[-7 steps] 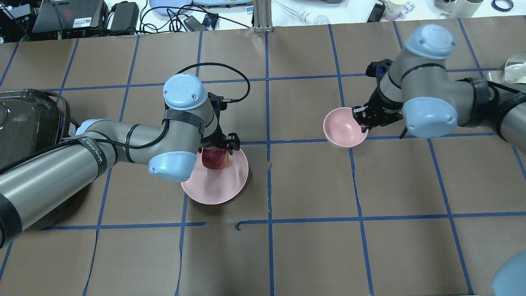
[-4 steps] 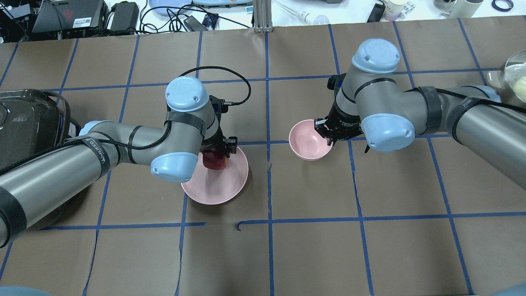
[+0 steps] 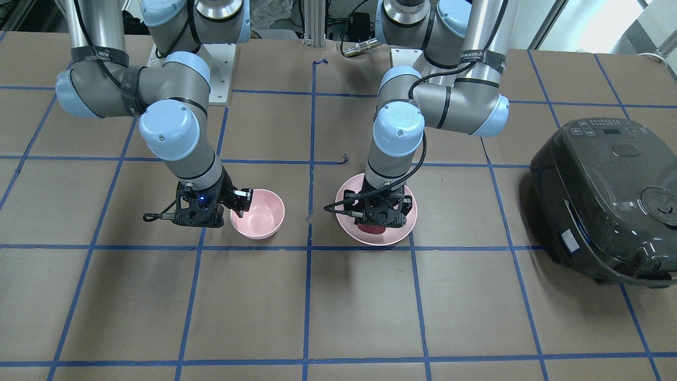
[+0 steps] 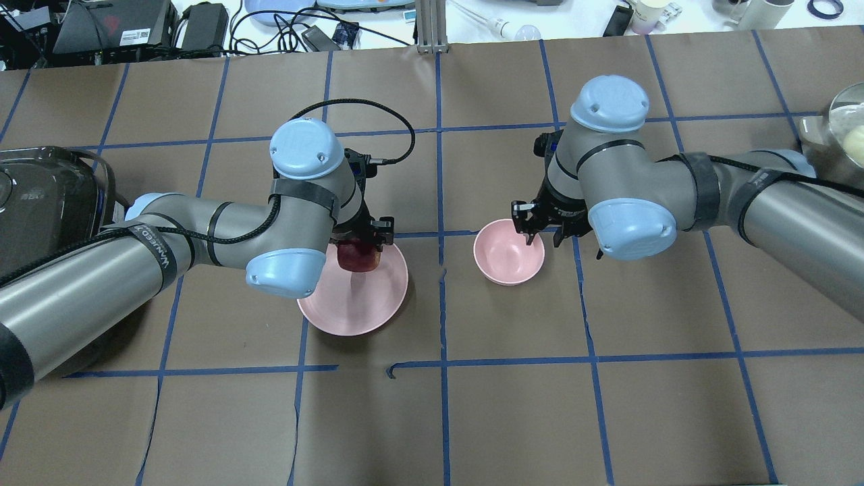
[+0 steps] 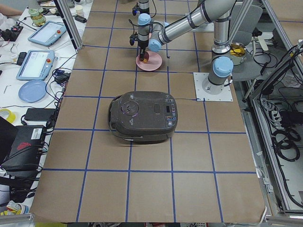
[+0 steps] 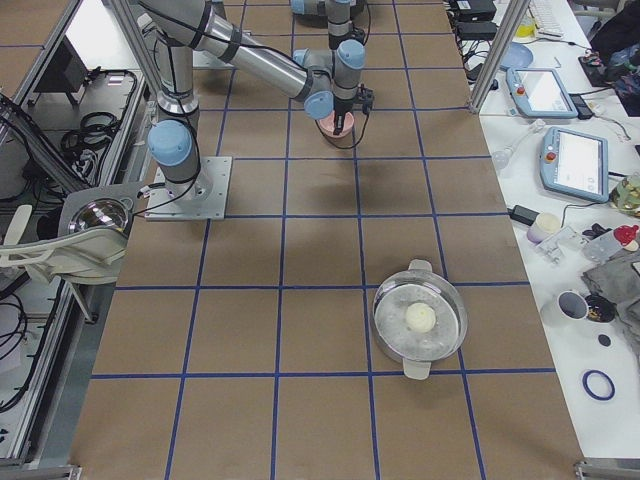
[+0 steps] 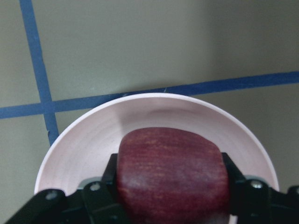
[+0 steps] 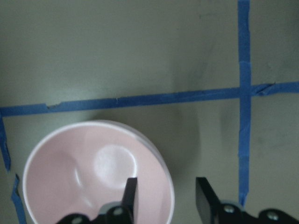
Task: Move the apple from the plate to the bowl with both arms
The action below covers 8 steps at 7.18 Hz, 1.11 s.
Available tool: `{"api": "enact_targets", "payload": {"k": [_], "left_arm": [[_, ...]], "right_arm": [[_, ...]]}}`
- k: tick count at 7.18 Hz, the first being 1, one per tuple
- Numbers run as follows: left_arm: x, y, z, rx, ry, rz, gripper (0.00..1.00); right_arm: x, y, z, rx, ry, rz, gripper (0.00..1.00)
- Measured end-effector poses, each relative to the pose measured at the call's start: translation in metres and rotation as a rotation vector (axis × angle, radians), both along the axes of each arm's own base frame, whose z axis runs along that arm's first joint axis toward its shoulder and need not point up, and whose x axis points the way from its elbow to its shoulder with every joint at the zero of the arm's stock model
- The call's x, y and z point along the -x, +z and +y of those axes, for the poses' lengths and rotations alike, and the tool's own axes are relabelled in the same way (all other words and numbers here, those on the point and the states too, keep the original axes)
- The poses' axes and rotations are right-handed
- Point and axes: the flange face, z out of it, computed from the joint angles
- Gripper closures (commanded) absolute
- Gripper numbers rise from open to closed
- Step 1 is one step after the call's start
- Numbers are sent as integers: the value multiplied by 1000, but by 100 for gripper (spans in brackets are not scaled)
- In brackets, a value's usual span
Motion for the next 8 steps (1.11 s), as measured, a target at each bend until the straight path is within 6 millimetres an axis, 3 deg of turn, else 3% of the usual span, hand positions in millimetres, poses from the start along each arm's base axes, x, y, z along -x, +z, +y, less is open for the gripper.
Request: {"api": "enact_targets", "payload": {"k": [2,3,5,6,8], "left_arm": [[17,24,-11,32,56,54,100],[31,37,-19,37,104,99,100],[72,52,-25,21,242,203,100],[99,53,-21,6,292,238,100],[154,55,-12,-28,391,283,100]], "right_arm": [[19,69,-34,65,-23,58,0],[31,119,-47,76,-40,90,0],[42,216,-52,126,-61,106,0],[43,242,-48,144,-64,105,0],[43,260,-36,141,-74,110,0]]}}
